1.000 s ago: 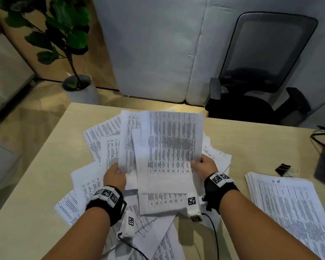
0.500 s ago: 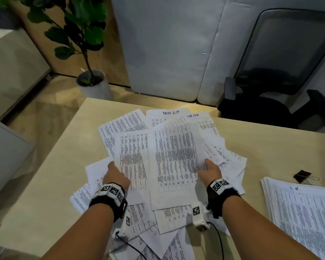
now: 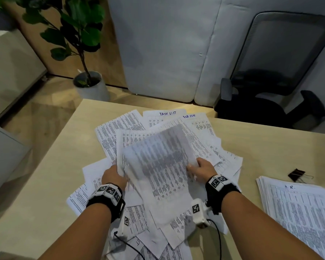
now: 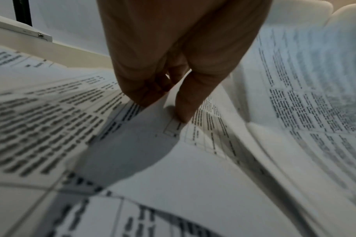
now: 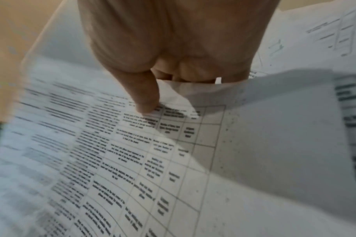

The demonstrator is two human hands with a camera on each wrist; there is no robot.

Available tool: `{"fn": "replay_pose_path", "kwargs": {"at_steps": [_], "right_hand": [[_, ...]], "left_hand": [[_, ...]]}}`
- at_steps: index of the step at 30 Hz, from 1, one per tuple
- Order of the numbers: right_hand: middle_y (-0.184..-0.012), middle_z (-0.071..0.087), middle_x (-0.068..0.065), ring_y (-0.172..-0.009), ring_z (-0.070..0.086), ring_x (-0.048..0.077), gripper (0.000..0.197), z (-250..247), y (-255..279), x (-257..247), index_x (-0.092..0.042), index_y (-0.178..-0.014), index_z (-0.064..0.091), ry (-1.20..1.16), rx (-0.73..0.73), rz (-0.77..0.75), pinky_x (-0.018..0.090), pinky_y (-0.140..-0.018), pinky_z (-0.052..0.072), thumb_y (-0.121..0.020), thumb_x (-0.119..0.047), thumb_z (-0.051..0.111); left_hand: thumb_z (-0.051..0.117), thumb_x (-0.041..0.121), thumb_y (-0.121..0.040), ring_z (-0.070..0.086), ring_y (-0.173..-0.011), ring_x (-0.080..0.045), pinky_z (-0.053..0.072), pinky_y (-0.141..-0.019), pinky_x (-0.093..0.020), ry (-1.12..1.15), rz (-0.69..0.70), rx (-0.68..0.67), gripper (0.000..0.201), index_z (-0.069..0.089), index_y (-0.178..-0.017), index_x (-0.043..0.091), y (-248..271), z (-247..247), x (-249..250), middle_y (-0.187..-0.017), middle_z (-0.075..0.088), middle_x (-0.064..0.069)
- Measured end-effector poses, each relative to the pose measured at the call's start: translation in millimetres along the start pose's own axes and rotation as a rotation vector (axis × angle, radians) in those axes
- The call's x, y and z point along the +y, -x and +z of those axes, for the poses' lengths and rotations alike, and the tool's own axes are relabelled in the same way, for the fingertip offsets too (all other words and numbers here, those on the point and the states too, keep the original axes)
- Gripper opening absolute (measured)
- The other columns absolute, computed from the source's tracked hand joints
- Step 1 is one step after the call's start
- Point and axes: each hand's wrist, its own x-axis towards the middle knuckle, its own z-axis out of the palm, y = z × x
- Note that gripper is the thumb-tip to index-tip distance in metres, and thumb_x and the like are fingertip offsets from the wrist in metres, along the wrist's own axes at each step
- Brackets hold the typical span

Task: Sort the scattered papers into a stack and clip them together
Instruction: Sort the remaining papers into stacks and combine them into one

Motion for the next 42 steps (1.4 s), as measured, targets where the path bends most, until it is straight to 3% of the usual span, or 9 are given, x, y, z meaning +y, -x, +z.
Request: {"fn": "replay_pose_path", "kwargs": {"at_steps": [5, 10, 13, 16, 22, 30, 34, 36, 42], "right_hand": [[-0.087, 0.060, 0.003, -0.079, 0.056, 0.019, 0.011, -7.0, -0.4, 0.6, -0.012, -0.096, 0.058, -0.080, 0.084, 0.010, 0.019, -0.056, 0.037, -0.091, -0.021, 0.060], [-0.097, 0.060, 0.006, -0.090, 0.056, 0.023, 0.015, 10.0, -1.0, 1.6, -0.008, -0.102, 0.054, -0.134, 0.048, 0.005, 0.027, -0.075, 0.042, -0.092, -0.019, 0.058], [-0.107, 0.061, 0.011, -0.091, 0.058, 0.025, 0.027, 12.5, -1.9, 2.5, -0.005, -0.115, 0.053, -0.090, 0.148, 0.003, 0.028, -0.072, 0.047, -0.089, -0.013, 0.057], [-0.098, 0.060, 0.008, -0.080, 0.059, 0.026, 0.042, 7.9, -0.9, 7.8, -0.017, -0.127, 0.043, -0.112, 0.273, 0.041, 0.027, -0.067, 0.047, -0.087, -0.003, 0.050], [-0.072, 0.051, 0.011, -0.067, 0.051, 0.026, 0.011, 1.1, 4.6, 29.5, -0.008, -0.085, 0.050, 0.106, 0.239, 0.075, 0.026, -0.057, 0.038, -0.083, 0.001, 0.044], [-0.067, 0.048, 0.004, -0.069, 0.047, 0.022, 0.015, -9.2, 10.3, 32.5, -0.010, -0.077, 0.047, 0.096, 0.199, 0.053, 0.024, -0.057, 0.034, -0.085, 0.001, 0.051], [-0.088, 0.059, 0.008, -0.088, 0.053, 0.022, 0.039, -19.0, 15.4, 16.0, -0.015, -0.095, 0.062, -0.050, 0.211, -0.011, 0.030, -0.075, 0.045, -0.078, 0.016, 0.045], [-0.089, 0.061, 0.007, -0.090, 0.055, 0.021, 0.046, -24.9, 14.2, 4.7, -0.021, -0.088, 0.061, -0.026, 0.211, -0.064, 0.030, -0.076, 0.046, -0.075, 0.020, 0.043], [-0.091, 0.059, 0.008, -0.089, 0.055, 0.030, 0.021, -29.0, 9.7, -50.9, -0.018, -0.075, 0.063, 0.366, 0.154, -0.522, 0.035, -0.073, 0.045, -0.082, 0.001, 0.059]], "left_hand": [[0.050, -0.002, -0.089, 0.062, -0.093, -0.032, 0.043, -0.073, -0.029, 0.250, 0.081, 0.068, 0.014, 0.059, -0.089, 0.008, 12.2, 3.6, 0.3, -0.090, 0.063, -0.005], [0.061, -0.003, -0.084, 0.071, -0.081, -0.026, 0.059, -0.072, -0.038, 0.598, 0.087, -0.119, 0.023, 0.071, -0.086, 0.017, 33.5, 13.8, 13.7, -0.082, 0.075, -0.004], [0.063, 0.008, -0.087, 0.067, -0.093, -0.021, 0.057, -0.083, -0.033, 0.387, 0.102, -0.094, 0.021, 0.068, -0.106, 0.016, 26.0, 12.5, 13.5, -0.102, 0.071, -0.005], [0.067, 0.025, -0.082, 0.051, -0.120, -0.036, 0.045, -0.101, -0.044, 0.019, -0.054, 0.062, 0.057, 0.050, -0.136, 0.016, 6.6, 6.1, 4.1, -0.137, 0.046, -0.014], [0.072, 0.038, -0.077, 0.038, -0.125, -0.043, 0.042, -0.102, -0.052, -0.055, -0.229, 0.039, 0.083, 0.031, -0.142, 0.008, -11.9, -1.2, 14.8, -0.141, 0.030, -0.020], [0.059, -0.003, -0.078, 0.051, -0.117, -0.041, 0.051, -0.093, -0.047, 0.157, -0.149, 0.085, 0.081, 0.026, -0.148, 0.020, -21.7, 1.6, 24.2, -0.141, 0.033, -0.019], [0.042, -0.013, -0.084, 0.060, -0.093, -0.031, 0.051, -0.074, -0.037, 0.420, -0.003, 0.221, 0.080, 0.023, -0.147, 0.032, -10.4, -1.6, 24.4, -0.125, 0.056, -0.012], [0.038, -0.008, -0.090, 0.055, -0.092, -0.025, 0.044, -0.080, -0.034, 0.545, 0.028, 0.316, 0.069, 0.028, -0.147, 0.030, -6.7, -11.6, 24.9, -0.110, 0.054, -0.005], [0.049, -0.002, -0.090, 0.062, -0.084, -0.028, 0.045, -0.078, -0.026, 0.497, 0.225, 0.513, 0.031, 0.070, -0.103, 0.016, -8.4, -65.2, 25.3, -0.088, 0.065, -0.003]]}}
